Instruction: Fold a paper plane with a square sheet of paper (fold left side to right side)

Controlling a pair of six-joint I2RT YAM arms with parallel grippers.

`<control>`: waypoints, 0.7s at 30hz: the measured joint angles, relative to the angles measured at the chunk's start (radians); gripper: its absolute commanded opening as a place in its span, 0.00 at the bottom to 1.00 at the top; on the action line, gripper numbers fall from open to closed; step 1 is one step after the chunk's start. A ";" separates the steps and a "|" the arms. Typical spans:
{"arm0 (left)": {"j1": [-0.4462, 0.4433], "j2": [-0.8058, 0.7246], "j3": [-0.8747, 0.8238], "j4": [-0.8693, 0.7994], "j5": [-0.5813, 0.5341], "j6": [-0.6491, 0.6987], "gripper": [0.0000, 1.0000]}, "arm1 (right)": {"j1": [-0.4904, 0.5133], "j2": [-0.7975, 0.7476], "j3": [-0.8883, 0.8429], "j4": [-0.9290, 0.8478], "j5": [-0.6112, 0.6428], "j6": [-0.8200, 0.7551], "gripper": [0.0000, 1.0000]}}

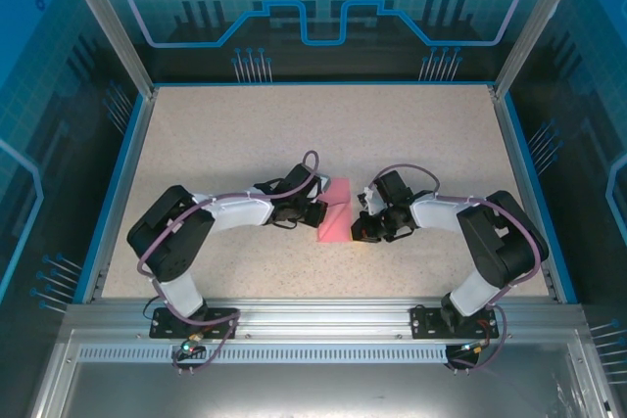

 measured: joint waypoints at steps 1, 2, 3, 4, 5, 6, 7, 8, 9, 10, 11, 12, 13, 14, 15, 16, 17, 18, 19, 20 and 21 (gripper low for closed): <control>0.000 0.003 0.000 -0.001 0.000 0.002 0.00 | 0.000 0.000 0.001 -0.001 0.000 0.000 0.00; 0.001 0.008 0.000 0.000 0.000 0.003 0.00 | 0.000 0.000 0.001 -0.002 0.000 0.000 0.00; 0.001 0.012 0.001 -0.001 0.000 0.003 0.00 | 0.000 0.000 0.001 -0.003 0.000 0.000 0.00; 0.001 0.014 0.003 -0.003 0.000 0.003 0.00 | 0.000 0.000 0.001 -0.003 0.000 0.000 0.00; 0.001 0.018 0.006 -0.005 0.000 0.003 0.00 | 0.000 0.000 0.001 -0.003 0.000 0.000 0.00; 0.002 0.021 0.010 -0.006 0.000 0.004 0.00 | 0.000 0.000 0.001 -0.003 0.000 -0.002 0.00; 0.002 0.025 0.014 -0.006 0.000 0.004 0.00 | 0.000 0.000 0.001 -0.004 0.000 -0.003 0.00; 0.003 0.028 0.018 -0.006 0.000 0.005 0.00 | 0.000 0.000 0.002 -0.005 0.000 -0.004 0.00; 0.004 0.030 0.019 -0.006 0.000 0.006 0.00 | 0.000 0.001 0.002 -0.005 0.000 -0.004 0.00; 0.005 0.031 0.021 -0.006 0.000 0.006 0.00 | 0.000 0.002 0.003 -0.005 0.000 -0.004 0.00; 0.006 0.034 0.022 -0.006 0.000 0.006 0.00 | 0.000 0.002 0.003 -0.005 0.000 -0.005 0.00; 0.006 0.037 0.024 -0.006 0.000 0.006 0.00 | 0.000 0.002 0.003 -0.005 0.000 -0.007 0.00; 0.006 0.041 0.025 -0.006 0.000 0.006 0.00 | 0.000 0.002 0.003 -0.005 0.000 -0.007 0.00; 0.007 0.044 0.026 -0.006 0.000 0.006 0.00 | 0.000 0.002 0.003 -0.005 0.000 -0.007 0.00; 0.007 0.047 0.026 -0.006 0.000 0.006 0.00 | 0.000 0.002 0.003 -0.005 0.000 -0.007 0.00; 0.007 0.049 0.026 -0.006 0.000 0.006 0.00 | 0.000 0.003 0.003 -0.005 0.000 -0.007 0.00; 0.007 0.051 0.026 -0.006 0.000 0.006 0.00 | 0.000 0.003 0.003 -0.005 0.000 -0.007 0.00; 0.007 0.053 0.026 -0.006 0.000 0.006 0.00 | 0.000 0.003 0.004 -0.005 0.000 -0.007 0.00; 0.007 0.053 0.026 -0.006 0.000 0.006 0.00 | 0.000 0.003 0.004 -0.005 0.000 -0.007 0.00; 0.007 0.054 0.026 -0.006 0.000 0.006 0.00 | 0.000 0.004 0.004 -0.005 0.000 -0.008 0.00; 0.007 0.055 0.026 -0.006 0.000 0.006 0.00 | 0.000 0.004 0.005 -0.006 0.000 -0.007 0.00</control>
